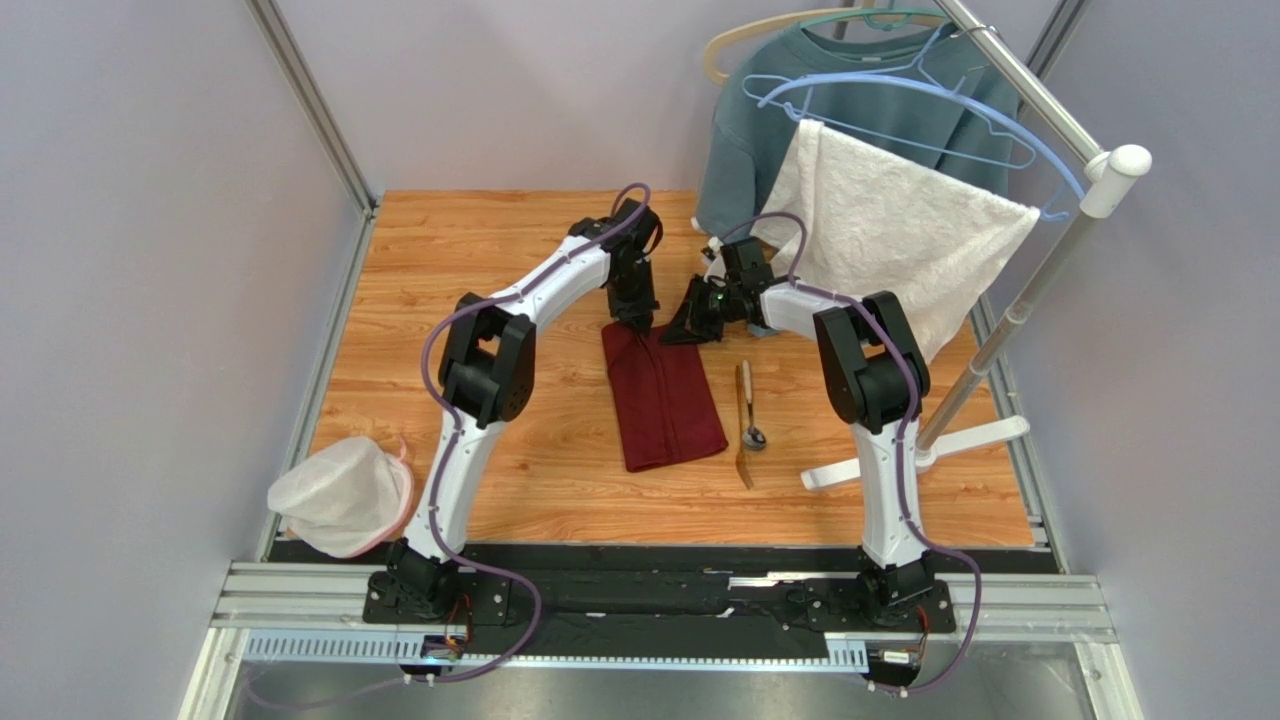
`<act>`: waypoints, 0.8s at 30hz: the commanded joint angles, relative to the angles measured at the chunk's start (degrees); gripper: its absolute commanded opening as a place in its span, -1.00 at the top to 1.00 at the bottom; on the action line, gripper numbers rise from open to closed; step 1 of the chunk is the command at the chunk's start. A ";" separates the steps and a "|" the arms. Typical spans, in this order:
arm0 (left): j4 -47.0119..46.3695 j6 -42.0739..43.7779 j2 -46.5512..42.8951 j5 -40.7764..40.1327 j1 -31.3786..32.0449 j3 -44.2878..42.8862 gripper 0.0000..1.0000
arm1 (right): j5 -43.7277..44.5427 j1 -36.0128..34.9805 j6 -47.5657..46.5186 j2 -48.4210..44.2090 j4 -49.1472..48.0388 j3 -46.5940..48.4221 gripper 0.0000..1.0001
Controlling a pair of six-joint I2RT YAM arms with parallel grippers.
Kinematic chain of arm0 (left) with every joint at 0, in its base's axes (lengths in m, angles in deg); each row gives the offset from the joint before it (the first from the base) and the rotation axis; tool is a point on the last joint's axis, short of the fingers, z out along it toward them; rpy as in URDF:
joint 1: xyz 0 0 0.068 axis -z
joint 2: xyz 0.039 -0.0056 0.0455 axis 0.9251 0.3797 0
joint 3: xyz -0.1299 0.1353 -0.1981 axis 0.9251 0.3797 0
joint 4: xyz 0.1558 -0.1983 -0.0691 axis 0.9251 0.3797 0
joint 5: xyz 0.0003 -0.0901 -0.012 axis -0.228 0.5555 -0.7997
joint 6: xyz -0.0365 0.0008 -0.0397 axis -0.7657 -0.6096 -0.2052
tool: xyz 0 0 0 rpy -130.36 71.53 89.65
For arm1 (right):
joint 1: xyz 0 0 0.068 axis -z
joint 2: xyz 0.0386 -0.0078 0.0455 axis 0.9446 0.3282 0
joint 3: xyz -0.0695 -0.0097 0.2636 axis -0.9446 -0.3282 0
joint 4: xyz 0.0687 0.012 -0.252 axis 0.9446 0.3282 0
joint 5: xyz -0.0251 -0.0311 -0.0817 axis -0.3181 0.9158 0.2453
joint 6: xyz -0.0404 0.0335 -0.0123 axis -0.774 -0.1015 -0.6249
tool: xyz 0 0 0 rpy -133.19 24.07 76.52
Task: Fold the napkin into a case and place the utensils inside
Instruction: Smooth out the lower triangle-folded napkin at the center of the board.
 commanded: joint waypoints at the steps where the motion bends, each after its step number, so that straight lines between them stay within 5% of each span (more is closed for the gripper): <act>1: -0.79 1.22 -2.97 2.72 -0.25 -2.10 0.51 | 1.47 -0.82 -3.13 -3.55 4.01 1.54 0.90; 7: -3.07 2.01 -15.17 3.86 0.19 8.07 0.38 | 3.31 -0.91 -5.85 -6.88 9.11 2.69 0.75; 14: -12.82 0.70 -30.47 9.48 0.19 33.03 0.39 | 5.86 -1.00 -9.11 -12.94 13.25 -0.03 0.49; 19: -20.97 -1.41 -32.25 14.57 0.19 42.08 0.72 | 5.25 -3.19 -10.51 -18.92 13.78 -8.18 0.33; 24: -23.99 -2.48 -26.98 15.56 0.02 41.76 0.90 | 1.04 -8.63 -9.11 -24.72 11.06 -15.14 0.28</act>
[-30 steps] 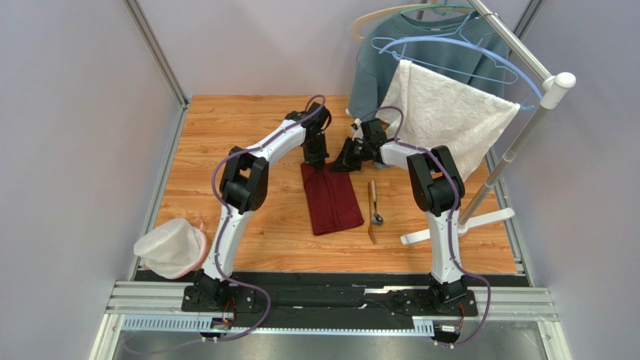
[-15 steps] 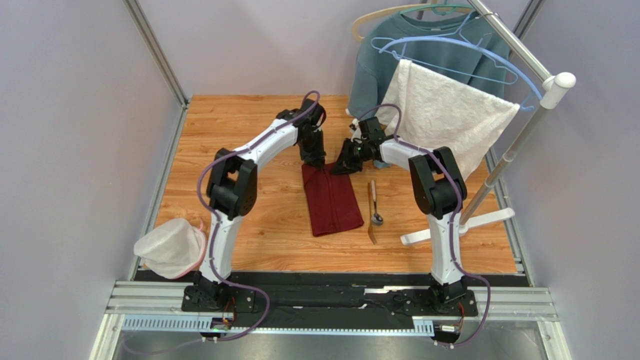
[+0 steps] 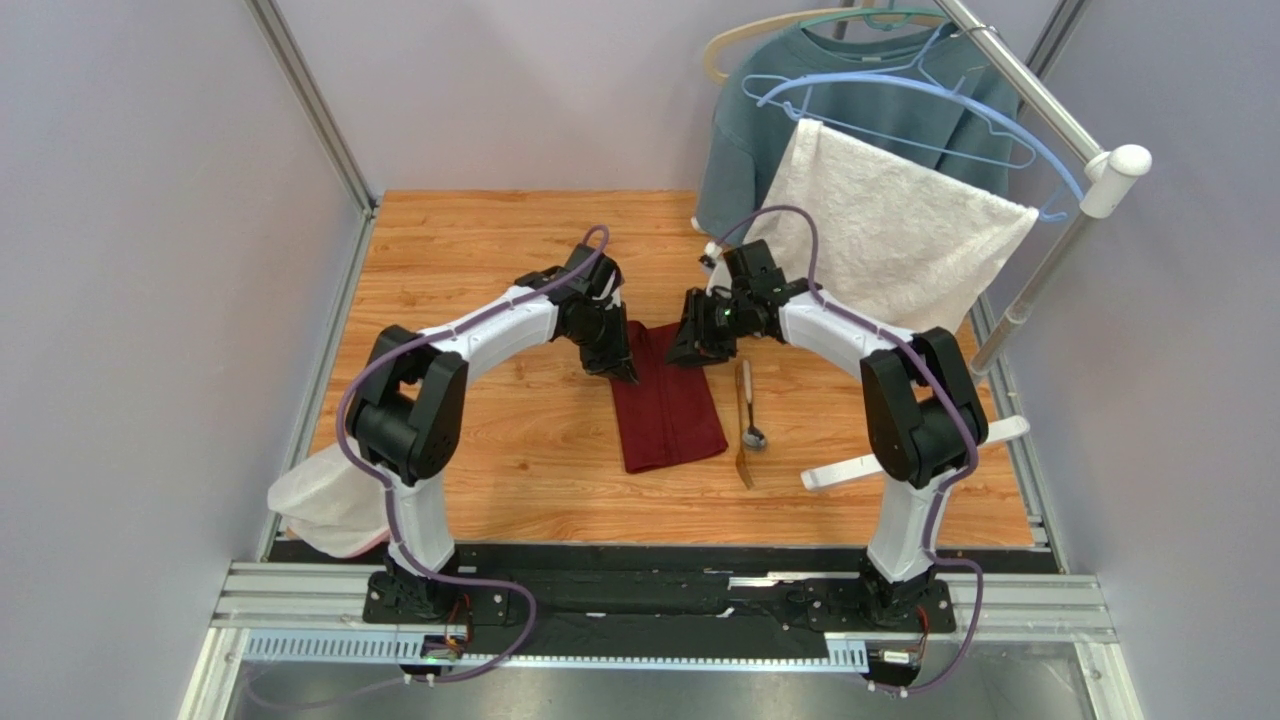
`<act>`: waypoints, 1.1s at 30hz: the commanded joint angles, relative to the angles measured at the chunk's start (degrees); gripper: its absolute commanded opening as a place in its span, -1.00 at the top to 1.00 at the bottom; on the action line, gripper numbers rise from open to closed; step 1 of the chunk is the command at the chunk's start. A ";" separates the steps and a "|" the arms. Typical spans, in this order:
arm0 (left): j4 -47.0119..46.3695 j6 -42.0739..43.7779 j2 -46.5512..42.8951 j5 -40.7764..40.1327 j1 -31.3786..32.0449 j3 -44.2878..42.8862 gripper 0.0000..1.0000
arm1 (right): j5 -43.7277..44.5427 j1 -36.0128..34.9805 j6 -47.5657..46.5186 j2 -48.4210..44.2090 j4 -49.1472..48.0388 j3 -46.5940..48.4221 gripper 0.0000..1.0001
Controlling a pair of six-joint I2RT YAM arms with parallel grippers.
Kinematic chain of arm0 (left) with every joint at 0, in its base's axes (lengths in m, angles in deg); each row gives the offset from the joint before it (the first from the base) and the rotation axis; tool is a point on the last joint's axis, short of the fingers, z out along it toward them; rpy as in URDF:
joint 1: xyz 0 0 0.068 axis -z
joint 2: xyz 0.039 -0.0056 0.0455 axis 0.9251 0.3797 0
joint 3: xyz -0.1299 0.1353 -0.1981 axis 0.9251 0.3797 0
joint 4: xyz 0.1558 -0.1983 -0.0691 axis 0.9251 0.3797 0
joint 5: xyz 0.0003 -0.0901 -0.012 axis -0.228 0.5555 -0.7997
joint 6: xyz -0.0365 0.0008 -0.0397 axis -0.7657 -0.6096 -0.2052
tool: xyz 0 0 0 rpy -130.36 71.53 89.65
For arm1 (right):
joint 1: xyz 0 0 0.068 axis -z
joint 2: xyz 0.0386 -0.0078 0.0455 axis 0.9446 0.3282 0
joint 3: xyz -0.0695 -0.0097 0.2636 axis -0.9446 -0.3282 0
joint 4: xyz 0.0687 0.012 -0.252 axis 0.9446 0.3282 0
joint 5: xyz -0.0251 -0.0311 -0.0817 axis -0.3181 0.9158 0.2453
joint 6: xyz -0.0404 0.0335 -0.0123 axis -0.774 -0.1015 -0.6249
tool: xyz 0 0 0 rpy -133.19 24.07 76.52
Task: Fold the napkin into a case and place the utensils inside
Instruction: Smooth out the lower triangle-folded napkin at the center of the board.
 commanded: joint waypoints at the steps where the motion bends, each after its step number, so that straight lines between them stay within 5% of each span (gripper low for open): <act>1: -6.49 -1.14 3.67 2.42 -0.29 -1.19 0.92 | -4.47 -5.84 -0.39 -5.28 -2.02 -5.77 0.28; 13: -9.39 -1.14 11.40 2.06 -2.05 0.13 0.95 | -8.98 -15.17 1.46 1.75 -10.28 -10.17 0.48; 25: -2.63 2.72 10.72 -1.72 -2.40 -5.93 0.97 | -7.65 -13.33 -0.12 -9.67 -9.41 -21.60 0.53; 33: -1.21 2.73 2.98 1.54 -2.49 -3.75 0.81 | 0.68 -4.11 -1.26 -16.27 -3.71 -23.45 0.48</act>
